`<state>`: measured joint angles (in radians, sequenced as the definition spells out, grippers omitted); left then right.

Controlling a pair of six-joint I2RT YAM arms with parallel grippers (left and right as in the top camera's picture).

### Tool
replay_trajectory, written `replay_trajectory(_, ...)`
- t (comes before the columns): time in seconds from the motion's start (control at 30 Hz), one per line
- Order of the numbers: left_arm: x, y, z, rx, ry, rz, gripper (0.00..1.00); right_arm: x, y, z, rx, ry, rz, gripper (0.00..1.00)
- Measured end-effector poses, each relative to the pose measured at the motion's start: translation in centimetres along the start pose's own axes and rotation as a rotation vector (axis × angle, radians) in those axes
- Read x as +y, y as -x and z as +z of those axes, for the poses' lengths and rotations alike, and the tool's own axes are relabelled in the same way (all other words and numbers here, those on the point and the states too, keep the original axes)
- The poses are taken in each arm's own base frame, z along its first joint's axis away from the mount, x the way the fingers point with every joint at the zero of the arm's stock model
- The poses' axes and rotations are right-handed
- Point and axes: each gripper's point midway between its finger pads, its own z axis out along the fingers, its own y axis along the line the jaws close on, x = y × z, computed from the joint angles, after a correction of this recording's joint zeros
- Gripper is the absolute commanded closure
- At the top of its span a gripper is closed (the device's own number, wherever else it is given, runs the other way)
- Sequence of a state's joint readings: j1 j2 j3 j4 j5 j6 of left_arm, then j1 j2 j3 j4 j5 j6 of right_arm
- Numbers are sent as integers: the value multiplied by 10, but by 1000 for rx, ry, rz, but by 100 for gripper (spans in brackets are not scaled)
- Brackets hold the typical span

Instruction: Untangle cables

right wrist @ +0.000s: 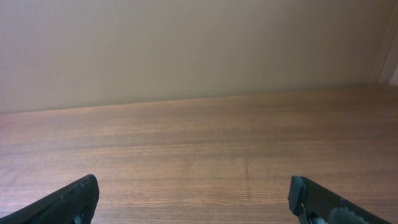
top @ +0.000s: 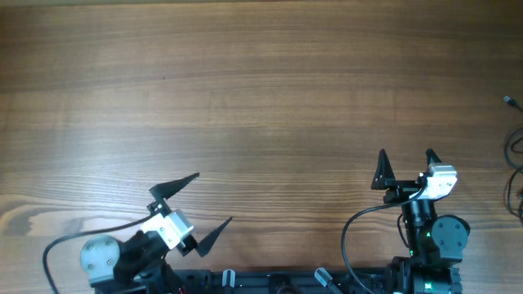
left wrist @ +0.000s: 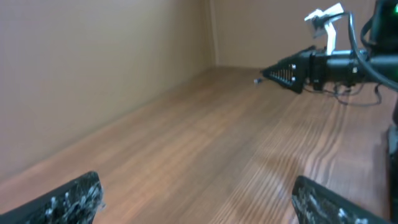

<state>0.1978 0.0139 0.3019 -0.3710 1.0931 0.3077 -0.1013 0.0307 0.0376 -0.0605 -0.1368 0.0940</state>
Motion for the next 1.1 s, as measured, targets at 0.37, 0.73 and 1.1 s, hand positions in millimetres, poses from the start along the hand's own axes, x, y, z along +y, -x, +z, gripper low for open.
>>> replay_trajectory(0.37, 78, -3, -6, -39, 470, -159, 0, 0, 0, 0, 0, 0, 0, 0)
replay_trajectory(0.73, 125, -52, -21, -119, 762, -287, 0, 0, 0, 0, 0, 0, 0, 0)
replay_trajectory(1.1, 130, -98, -30, 27, 854, -377, 0, 0, 0, 0, 1, 0, 0, 0)
